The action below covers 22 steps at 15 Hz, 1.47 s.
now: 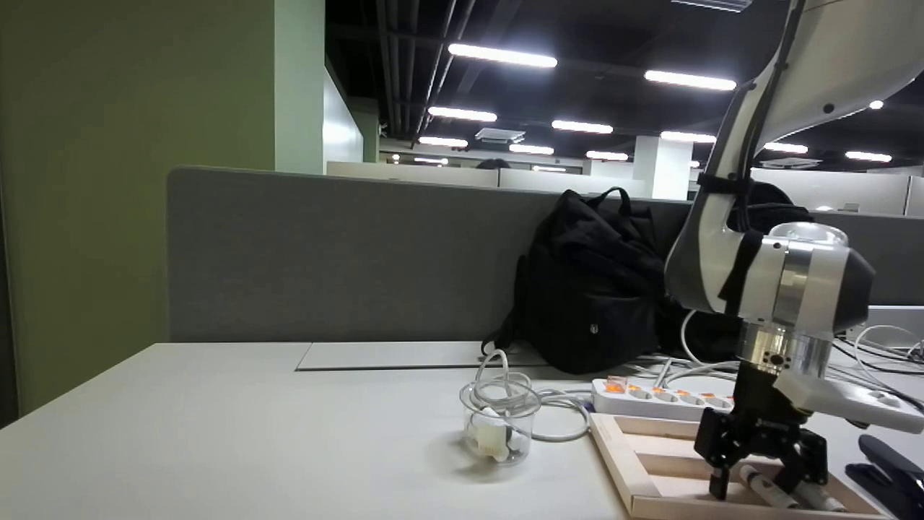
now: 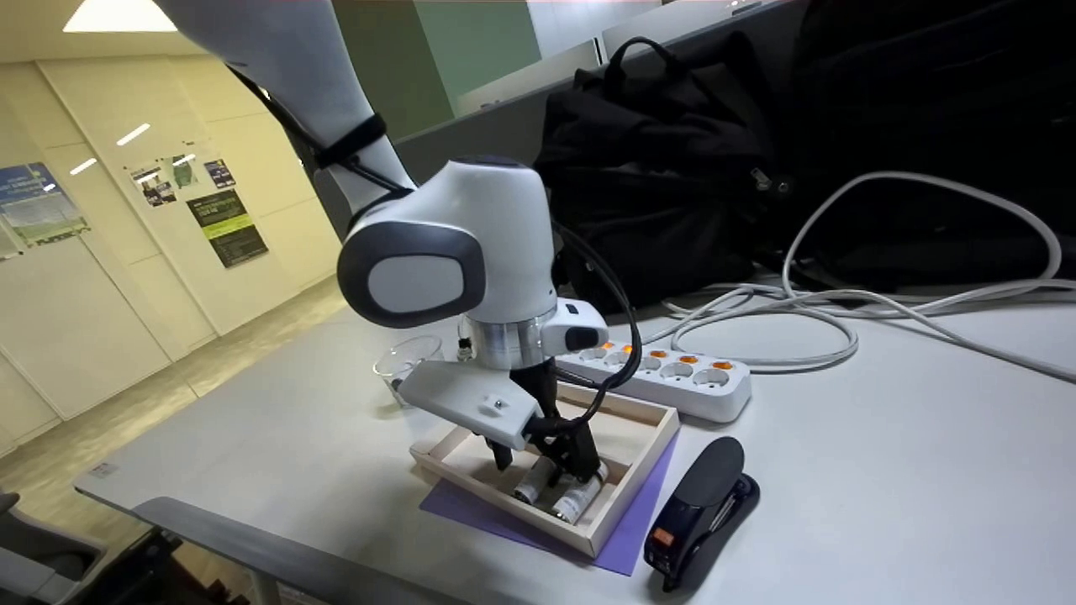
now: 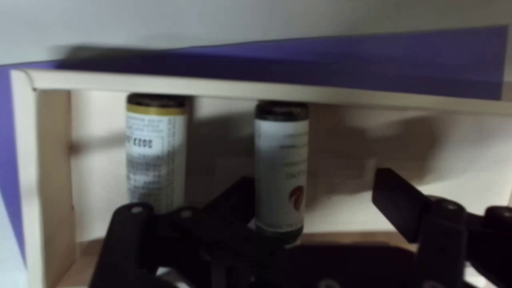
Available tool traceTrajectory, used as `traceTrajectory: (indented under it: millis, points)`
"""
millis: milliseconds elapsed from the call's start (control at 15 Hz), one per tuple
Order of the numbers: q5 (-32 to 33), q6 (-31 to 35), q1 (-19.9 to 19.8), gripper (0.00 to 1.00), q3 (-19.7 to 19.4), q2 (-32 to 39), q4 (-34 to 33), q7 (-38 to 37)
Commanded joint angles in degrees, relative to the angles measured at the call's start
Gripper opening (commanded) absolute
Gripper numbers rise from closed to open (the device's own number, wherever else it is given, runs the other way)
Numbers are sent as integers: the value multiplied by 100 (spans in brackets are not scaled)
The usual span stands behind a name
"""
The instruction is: Remove one bottle from the tray and put it inside the clear container on the left
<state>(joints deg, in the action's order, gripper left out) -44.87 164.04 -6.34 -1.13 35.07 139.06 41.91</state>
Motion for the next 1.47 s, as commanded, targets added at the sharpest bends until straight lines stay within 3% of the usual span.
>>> traceTrajectory:
  millis: [0, 67, 200, 267, 533, 667, 800, 1067, 1400]
  points:
    - [136, -281, 181, 55, -185, 153, -282, -358]
    - [160, -382, 235, 54, -242, 132, -290, -404]
    - [270, -654, 378, 42, -390, 21, -314, -583]
    - [806, -688, 27, 35, -110, -78, -281, -982]
    - [1851, -1286, -164, 6, 129, -459, -376, -1885]
    - [2073, -1592, -281, 8, 340, -658, -479, -2093]
    - [1997, -1960, -426, 8, 631, -929, -640, -2067]
    - [972, -2255, -646, 8, 1314, -1168, -1247, -1615]
    - [-104, -2431, -247, 8, 1573, -618, -2192, -1386]
